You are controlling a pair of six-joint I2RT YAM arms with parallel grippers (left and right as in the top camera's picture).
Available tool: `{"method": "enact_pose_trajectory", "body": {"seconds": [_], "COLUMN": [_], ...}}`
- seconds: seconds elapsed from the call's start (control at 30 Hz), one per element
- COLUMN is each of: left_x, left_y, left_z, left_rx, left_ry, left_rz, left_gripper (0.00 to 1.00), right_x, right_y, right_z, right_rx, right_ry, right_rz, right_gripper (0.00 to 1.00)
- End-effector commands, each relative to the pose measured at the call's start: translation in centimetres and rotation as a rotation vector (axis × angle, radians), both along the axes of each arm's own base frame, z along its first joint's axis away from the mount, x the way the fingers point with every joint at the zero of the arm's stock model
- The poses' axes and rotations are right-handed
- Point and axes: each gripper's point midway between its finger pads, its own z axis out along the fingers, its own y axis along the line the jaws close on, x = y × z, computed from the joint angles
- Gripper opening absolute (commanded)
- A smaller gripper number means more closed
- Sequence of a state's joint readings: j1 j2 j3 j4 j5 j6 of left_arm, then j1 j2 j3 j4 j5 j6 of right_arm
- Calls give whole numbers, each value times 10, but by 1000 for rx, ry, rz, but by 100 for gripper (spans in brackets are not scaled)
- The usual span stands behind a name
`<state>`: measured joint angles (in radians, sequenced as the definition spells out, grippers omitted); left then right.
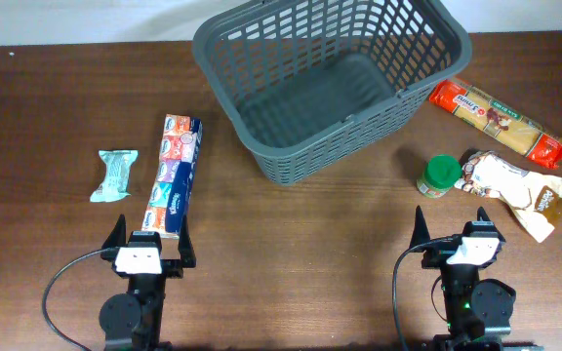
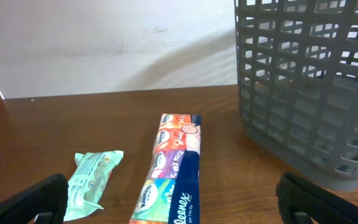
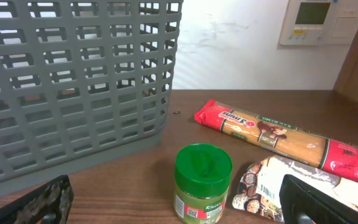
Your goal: Pack container
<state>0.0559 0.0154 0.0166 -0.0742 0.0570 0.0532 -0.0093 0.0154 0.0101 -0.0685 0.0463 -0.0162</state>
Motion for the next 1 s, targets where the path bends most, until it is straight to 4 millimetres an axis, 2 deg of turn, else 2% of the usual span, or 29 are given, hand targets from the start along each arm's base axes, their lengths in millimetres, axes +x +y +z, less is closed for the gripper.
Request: {"method": "enact_pose_trajectory", "body": {"seconds": [0.0,0.83,0.97], "left_x": [0,0,0], "left_y": [-2,-2,11], "left_z": [-2,-1,20], "left_rx": [15,15,38], "left_ry": [-2,-5,-88], "left_rz": [-13,-14,62], "left_gripper": [99,99,99], "right_x": [0,0,0], "right_y": [3,3,3], "right_z": [-2,-2,-2], "right_rx": [-3,-3,-3], "right_ry": [3,4,3], "right_rz": [11,11,11], "right_gripper": [99,99,99]}}
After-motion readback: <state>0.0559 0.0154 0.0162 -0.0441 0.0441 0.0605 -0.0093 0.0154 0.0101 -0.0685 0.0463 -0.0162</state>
